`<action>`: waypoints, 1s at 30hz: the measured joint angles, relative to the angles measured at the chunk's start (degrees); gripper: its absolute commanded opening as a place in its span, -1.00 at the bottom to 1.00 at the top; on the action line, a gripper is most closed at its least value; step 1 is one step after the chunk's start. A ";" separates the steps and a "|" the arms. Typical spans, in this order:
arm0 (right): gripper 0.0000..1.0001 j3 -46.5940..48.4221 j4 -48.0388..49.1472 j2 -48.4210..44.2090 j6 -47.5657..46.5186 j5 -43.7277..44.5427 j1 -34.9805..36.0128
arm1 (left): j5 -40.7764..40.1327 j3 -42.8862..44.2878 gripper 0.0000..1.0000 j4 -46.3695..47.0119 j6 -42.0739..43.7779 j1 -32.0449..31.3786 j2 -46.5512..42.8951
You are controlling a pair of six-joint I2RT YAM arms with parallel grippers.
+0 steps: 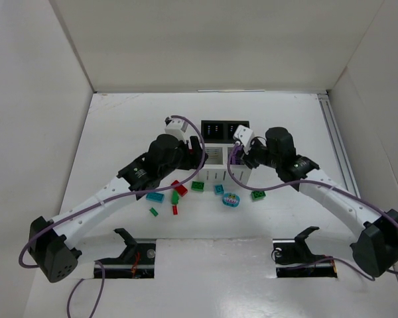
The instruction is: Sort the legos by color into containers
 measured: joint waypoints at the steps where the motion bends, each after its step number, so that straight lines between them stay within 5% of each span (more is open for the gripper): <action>1: -0.32 0.13 0.00 0.31 0.00 0.13 -0.24 | 0.22 0.00 -0.27 0.20 0.24 0.00 -0.09; 5: -0.22 0.15 -0.66 1.49 0.00 0.61 -0.28 | 0.59 0.00 -0.27 0.50 0.72 0.00 -0.37; 16: 0.47 0.35 -3.02 2.99 0.26 2.49 -0.39 | 0.70 0.00 -0.22 0.63 0.98 0.00 -0.44; 20: 0.77 0.81 -3.96 2.16 0.31 2.73 -0.59 | 0.70 0.00 -0.20 0.63 0.98 0.00 -0.44; 21: 0.99 0.85 -4.37 1.73 0.31 2.73 -0.59 | 0.70 0.00 -0.20 0.63 0.96 0.00 -0.44; 30: 1.00 1.16 -7.87 -6.16 0.57 4.92 -0.66 | 0.28 0.00 -0.20 0.57 0.98 0.00 -0.33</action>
